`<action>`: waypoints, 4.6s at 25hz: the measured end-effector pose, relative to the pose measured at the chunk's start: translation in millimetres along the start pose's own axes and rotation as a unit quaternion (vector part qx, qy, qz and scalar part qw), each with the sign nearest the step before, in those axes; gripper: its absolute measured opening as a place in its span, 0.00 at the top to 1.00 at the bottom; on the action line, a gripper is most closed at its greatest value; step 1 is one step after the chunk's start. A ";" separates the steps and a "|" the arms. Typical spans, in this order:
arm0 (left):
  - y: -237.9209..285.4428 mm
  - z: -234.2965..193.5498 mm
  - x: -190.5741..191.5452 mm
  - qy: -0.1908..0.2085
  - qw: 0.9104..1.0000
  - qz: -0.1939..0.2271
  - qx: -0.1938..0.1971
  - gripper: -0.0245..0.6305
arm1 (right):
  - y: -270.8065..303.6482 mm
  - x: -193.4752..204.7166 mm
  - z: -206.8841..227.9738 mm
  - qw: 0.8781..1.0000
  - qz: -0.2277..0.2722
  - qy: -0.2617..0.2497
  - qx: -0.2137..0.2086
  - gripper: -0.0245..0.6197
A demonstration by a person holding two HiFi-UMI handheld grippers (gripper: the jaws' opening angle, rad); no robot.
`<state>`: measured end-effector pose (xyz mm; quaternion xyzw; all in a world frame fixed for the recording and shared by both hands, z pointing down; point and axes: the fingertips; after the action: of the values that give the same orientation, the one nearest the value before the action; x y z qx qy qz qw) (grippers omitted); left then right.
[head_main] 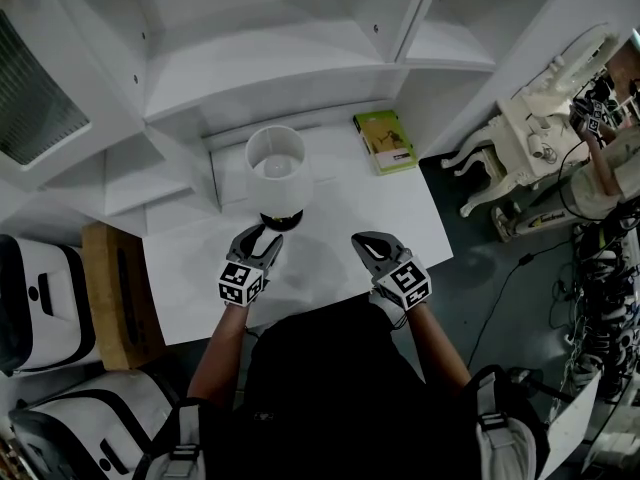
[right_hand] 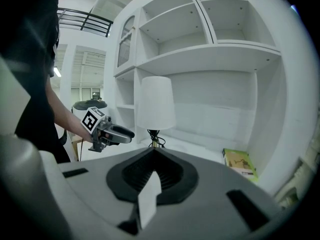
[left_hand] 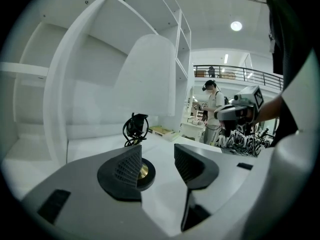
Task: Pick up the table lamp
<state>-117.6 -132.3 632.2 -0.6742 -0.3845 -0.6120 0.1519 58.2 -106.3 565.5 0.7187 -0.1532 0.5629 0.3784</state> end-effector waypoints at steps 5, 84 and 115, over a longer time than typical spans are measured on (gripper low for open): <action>14.4 -10.7 2.6 0.003 1.000 -0.004 -0.005 0.64 | -0.5 5.4 1.6 1.000 -0.010 -0.003 0.000 0.95; 109.9 -72.8 -20.0 0.012 0.998 0.038 -0.038 0.73 | -31.9 62.8 13.5 0.992 -0.126 -0.010 -0.005 0.95; 101.5 -51.9 -49.1 0.018 0.998 0.046 -0.028 0.76 | -26.8 62.5 8.7 0.993 -0.114 -0.013 -0.015 0.95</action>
<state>-80.7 -250.5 623.6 -0.6842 -0.3327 -0.6268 0.1681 101.6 -81.8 612.6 0.7327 -0.0835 0.5045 0.4492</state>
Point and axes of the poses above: the fingertips, and each gripper's own axes: y forward along the fingers, z to its right, x out of its underside, and after that the axes turned 8 degrees about x, right-handed
